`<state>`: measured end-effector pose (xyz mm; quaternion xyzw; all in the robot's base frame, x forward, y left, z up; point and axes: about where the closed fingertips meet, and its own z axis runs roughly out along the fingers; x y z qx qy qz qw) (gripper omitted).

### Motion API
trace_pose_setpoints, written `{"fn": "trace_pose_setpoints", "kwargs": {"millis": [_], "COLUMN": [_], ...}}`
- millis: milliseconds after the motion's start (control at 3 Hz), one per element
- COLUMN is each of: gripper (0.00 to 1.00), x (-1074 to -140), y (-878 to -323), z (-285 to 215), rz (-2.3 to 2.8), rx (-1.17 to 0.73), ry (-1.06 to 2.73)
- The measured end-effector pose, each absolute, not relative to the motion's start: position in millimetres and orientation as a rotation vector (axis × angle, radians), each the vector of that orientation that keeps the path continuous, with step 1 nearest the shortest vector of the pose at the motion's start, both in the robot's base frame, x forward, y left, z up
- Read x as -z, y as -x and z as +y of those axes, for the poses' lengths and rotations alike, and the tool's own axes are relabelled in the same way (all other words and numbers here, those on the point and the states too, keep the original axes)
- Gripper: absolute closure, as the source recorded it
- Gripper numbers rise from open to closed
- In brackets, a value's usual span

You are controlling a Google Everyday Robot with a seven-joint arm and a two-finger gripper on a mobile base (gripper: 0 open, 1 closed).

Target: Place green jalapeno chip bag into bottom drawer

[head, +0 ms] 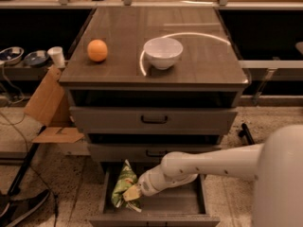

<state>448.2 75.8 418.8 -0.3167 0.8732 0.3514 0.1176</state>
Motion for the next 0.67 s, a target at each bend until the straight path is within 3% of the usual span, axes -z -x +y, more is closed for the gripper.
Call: {"fn": "trace_pose_setpoints", "kwargs": {"millis": [667], "gripper": [1.00], "x": [-338], "y": [-476], "z": [92], "rz": [2.729], "rx": [-0.892], "ry": [0.706]}}
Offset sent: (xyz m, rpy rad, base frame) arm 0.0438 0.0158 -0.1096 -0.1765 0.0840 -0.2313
